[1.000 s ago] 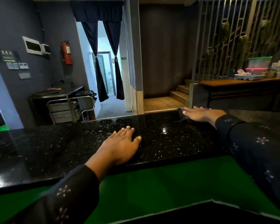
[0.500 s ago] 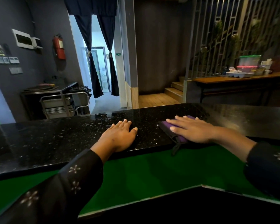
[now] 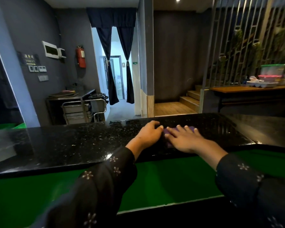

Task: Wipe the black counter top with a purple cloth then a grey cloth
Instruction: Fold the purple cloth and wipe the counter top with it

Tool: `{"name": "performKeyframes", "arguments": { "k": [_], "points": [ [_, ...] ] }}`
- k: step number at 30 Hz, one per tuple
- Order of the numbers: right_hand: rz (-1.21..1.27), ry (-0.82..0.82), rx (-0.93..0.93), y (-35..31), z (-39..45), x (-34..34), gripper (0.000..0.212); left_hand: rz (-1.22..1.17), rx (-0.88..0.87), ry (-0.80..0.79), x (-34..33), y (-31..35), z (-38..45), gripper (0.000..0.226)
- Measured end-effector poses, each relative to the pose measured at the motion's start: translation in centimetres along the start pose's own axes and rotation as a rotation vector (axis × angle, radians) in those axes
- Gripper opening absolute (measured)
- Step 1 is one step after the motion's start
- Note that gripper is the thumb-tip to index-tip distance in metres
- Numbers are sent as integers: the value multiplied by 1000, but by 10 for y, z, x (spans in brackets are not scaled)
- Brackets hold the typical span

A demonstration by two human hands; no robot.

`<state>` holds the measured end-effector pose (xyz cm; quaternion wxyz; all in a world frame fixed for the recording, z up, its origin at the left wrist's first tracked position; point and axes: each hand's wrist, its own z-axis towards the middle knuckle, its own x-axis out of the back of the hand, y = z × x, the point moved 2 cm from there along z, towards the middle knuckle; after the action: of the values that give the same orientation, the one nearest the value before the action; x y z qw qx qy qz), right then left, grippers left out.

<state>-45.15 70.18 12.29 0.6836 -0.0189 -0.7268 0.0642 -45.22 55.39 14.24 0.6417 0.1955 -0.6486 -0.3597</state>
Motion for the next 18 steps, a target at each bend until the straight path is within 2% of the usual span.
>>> {"name": "performKeyframes", "arguments": {
  "k": [2, 4, 8, 12, 14, 18],
  "points": [
    [-3, 0, 79, -11, -5, -1, 58, 9, -3, 35, 30, -11, -11, 44],
    [19, -21, 76, -7, -1, 4, 59, 129, 36, 40, 67, -36, -24, 44],
    [45, -35, -62, -3, 25, 7, 61, 430, 144, 163, 135, -99, -54, 49],
    [40, -7, -210, -38, 50, 8, 60, 490, 285, 212, 179, -140, -84, 55],
    [32, 6, -161, -72, 55, 7, 60, 473, 333, 231, 191, -158, -92, 58],
    [-23, -29, 127, -117, 65, -2, 61, 448, 390, 219, 196, -185, -96, 65]
  ]
}}
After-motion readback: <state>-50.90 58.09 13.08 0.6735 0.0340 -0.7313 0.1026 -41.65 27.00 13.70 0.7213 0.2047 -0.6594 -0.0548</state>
